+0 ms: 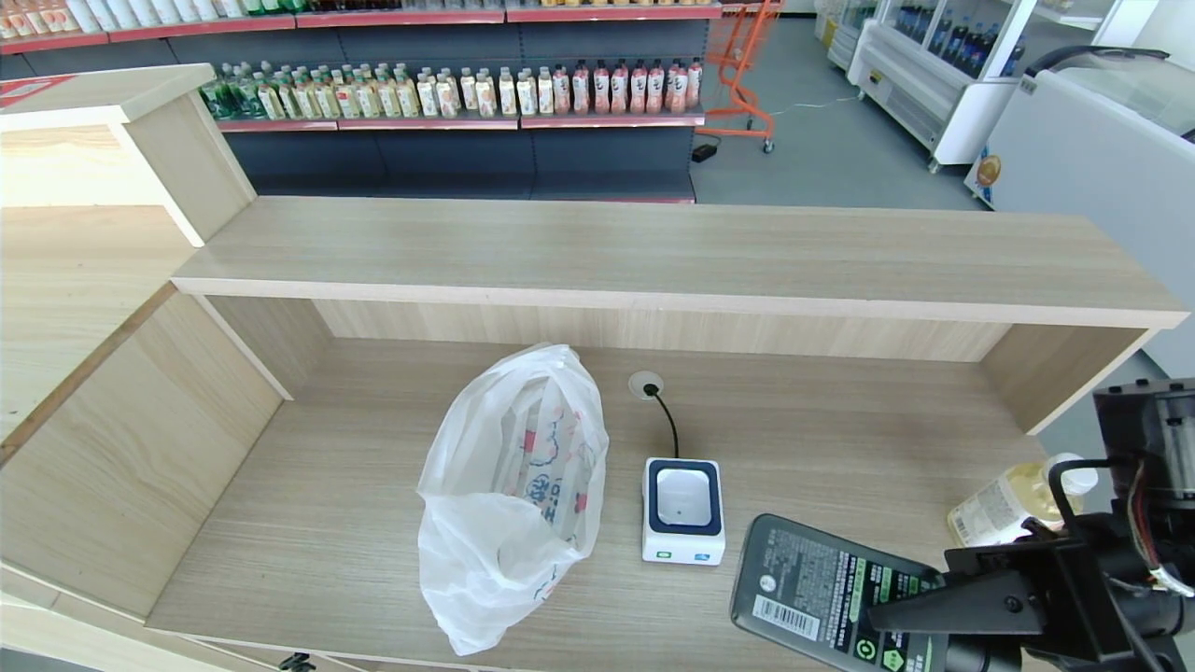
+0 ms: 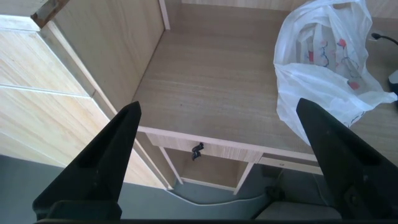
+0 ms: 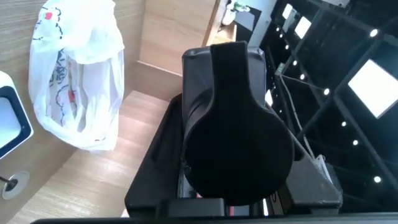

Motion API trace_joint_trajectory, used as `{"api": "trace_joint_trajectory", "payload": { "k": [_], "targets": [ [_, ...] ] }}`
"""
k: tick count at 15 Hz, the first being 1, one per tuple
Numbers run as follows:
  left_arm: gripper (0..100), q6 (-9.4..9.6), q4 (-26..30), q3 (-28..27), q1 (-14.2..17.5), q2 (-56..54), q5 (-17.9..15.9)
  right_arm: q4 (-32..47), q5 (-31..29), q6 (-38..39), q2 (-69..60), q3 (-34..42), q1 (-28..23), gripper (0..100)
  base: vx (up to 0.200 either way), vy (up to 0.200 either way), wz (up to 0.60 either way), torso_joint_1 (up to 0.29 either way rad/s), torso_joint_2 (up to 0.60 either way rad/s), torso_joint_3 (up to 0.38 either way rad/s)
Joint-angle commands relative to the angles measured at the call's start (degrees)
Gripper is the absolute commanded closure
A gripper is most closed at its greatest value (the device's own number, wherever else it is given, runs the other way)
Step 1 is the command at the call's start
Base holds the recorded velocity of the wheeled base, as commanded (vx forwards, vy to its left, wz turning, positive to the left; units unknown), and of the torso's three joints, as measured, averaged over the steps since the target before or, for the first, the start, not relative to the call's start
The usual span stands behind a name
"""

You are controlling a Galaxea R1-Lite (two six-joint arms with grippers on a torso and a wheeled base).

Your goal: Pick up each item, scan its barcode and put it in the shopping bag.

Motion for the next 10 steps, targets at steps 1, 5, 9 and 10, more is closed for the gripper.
{"api": "trace_joint_trajectory", "payload": {
  "k": [1,5,9,10],
  "targets": [
    [0,0.02,0.01,0.00,0.01,-0.02,0.01,-0.01,-0.01,-4.03,1.26,-0.35,0.94,100,0.000,0.000,0.00,0.000,0.00,0.000],
    [0,0.02,0.01,0.00,0.01,-0.02,0.01,0.08,0.17,-3.76,1.26,-1.49,0.94,100,0.000,0.000,0.00,0.000,0.00,0.000],
    [0,0.02,0.01,0.00,0.01,-0.02,0.01,0.08,0.43,-3.24,1.26,-1.49,1.03,100,0.000,0.000,0.00,0.000,0.00,0.000],
    [0,0.02,0.01,0.00,0.01,-0.02,0.01,0.08,0.78,-3.41,1.26,-1.40,1.03,100,0.000,0.000,0.00,0.000,0.00,0.000]
  ]
}}
